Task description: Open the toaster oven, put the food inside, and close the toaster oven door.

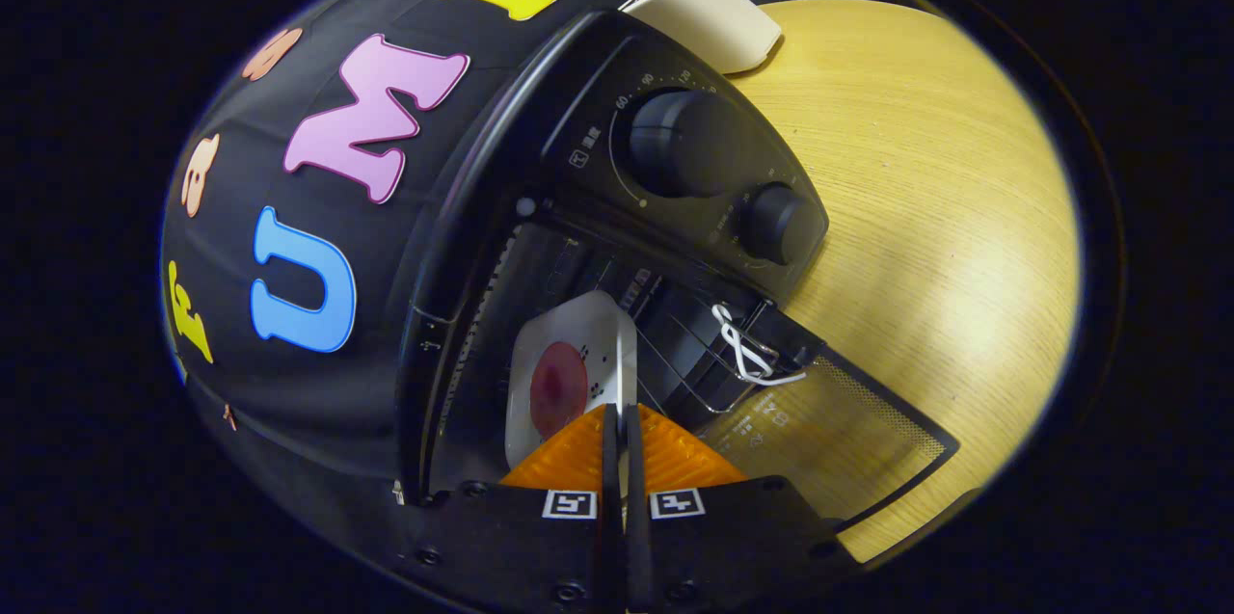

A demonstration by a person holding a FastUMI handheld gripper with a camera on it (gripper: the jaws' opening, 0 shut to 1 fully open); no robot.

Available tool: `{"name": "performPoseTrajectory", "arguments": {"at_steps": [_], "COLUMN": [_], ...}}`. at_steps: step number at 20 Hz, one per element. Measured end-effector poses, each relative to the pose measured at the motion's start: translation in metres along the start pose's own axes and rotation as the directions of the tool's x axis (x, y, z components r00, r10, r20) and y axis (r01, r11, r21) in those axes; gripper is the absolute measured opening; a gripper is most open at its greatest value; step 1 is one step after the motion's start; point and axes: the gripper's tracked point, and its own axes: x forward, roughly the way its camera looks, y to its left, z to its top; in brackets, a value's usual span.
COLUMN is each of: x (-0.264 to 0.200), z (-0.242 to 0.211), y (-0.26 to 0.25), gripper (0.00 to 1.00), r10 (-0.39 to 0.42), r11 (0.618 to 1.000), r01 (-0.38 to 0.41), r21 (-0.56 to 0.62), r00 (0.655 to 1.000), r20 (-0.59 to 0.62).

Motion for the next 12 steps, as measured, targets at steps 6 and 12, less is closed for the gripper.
{"name": "performPoseTrajectory", "arguments": {"at_steps": [6,12], "x": [0.006,-0.016], "z": [0.003,-0.012], "y": [0.001,0.014], "gripper": [0.06,0.51], "r10": [-0.036,0.023], "r11": [0.997,0.999], "r01": [0.032,-0.023], "r21": [0.071,0.039], "r00": [0.998,1.000], "r20": [0.049,-0.013]}}
